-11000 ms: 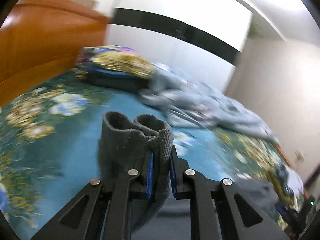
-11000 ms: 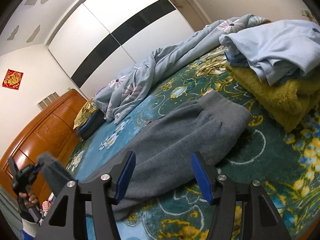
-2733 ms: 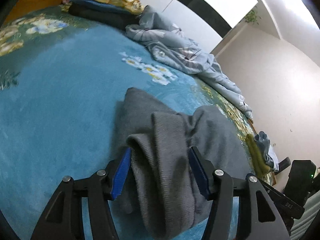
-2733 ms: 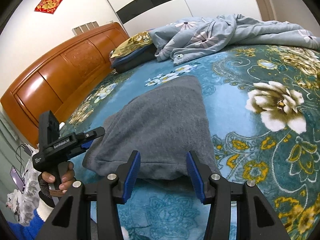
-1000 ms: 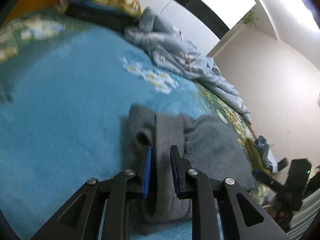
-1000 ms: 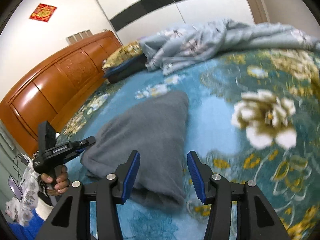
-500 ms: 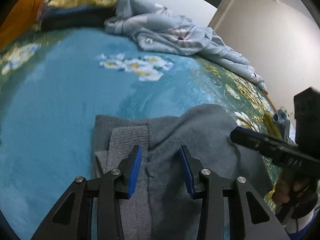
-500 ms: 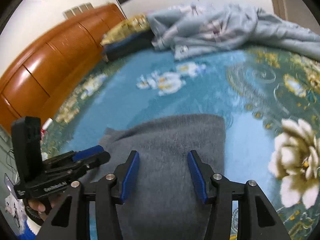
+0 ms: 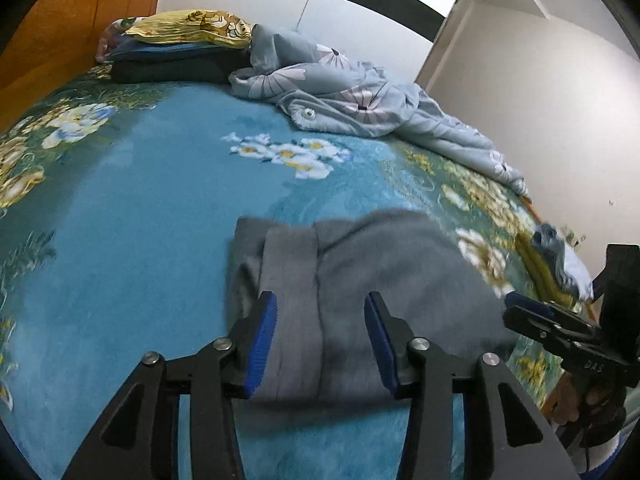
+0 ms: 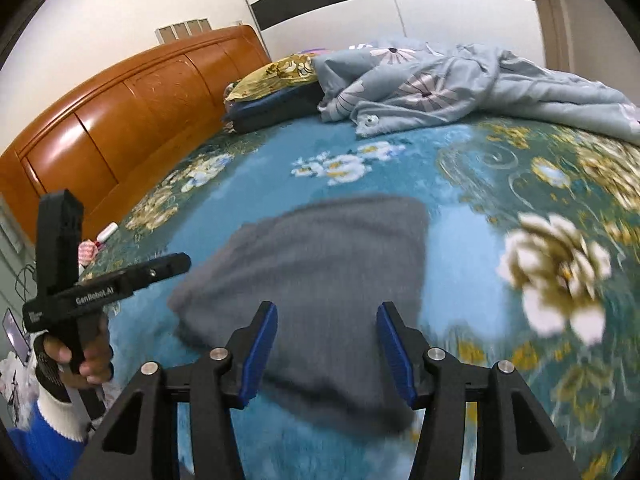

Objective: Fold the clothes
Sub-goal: 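Open the left tool and release the folded garment, then grasp the folded grey garment with the left tool while the right tool grasps its other end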

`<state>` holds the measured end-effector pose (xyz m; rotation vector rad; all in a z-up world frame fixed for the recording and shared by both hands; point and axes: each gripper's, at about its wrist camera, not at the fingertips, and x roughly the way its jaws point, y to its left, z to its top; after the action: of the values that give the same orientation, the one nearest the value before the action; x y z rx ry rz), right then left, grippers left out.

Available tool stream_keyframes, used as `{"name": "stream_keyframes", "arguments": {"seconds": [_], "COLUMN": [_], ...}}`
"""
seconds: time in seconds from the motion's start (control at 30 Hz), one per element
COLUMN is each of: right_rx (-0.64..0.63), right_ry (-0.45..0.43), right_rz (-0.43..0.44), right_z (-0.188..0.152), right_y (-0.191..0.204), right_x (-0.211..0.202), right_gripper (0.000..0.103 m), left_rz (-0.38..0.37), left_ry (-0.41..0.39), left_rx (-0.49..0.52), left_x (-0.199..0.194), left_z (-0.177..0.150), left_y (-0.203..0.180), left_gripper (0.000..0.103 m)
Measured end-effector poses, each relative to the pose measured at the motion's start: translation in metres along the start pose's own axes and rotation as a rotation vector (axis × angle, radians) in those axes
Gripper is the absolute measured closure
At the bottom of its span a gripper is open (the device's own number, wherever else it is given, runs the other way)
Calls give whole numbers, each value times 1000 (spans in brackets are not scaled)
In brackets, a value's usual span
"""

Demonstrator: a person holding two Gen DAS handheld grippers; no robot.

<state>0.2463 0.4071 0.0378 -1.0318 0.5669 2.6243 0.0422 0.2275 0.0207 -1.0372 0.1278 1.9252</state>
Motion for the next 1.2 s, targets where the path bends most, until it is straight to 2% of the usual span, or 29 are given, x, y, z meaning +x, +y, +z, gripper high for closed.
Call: {"name": "stream_keyframes", "arguments": {"seconds": [0.13, 0.23, 0.3, 0.4, 0.47, 0.5, 0.53, 0.7, 0.8, 0.9, 1.03, 1.2], "right_rx": [20, 52, 61, 58, 56, 59, 89, 240, 322, 379, 401, 380], "right_ry": [24, 50, 57, 14, -15, -29, -32, 17, 29, 42, 64, 72], "right_rz": [-27, -31, -36, -13, 2, 10, 20, 134, 213, 279, 351, 371], "right_z": [-20, -24, -25, -19, -16, -14, -13, -9, -9, -7, -3, 5], "right_y": [-3, -8, -9, -11, -13, -15, -22, -57, -74, -84, -88, -84], "right_x": [7, 19, 21, 9, 0, -3, -2, 25, 42, 59, 79, 92], "right_gripper": [47, 46, 45, 45, 44, 42, 38, 31, 26, 24, 23, 23], "left_rz": [11, 9, 6, 11, -1, -11, -19, -56, -108, -159, -226, -298], "left_ry": [57, 69, 51, -3, -10, -4, 7, 83, 104, 113, 130, 153], "left_rx": [-23, -44, -38, -48, -84, -106, -117, -153, -190, -212, -222, -214], "left_x": [14, 21, 15, 1, 1, 4, 9, 38, 49, 55, 64, 75], "left_z": [-15, -20, -18, -12, -7, -5, -4, -1, 0, 3, 6, 10], "left_y": [7, 11, 10, 19, 30, 37, 42, 61, 70, 76, 79, 73], "left_gripper": [56, 56, 56, 55, 50, 42, 40, 39, 30, 26, 22, 22]}}
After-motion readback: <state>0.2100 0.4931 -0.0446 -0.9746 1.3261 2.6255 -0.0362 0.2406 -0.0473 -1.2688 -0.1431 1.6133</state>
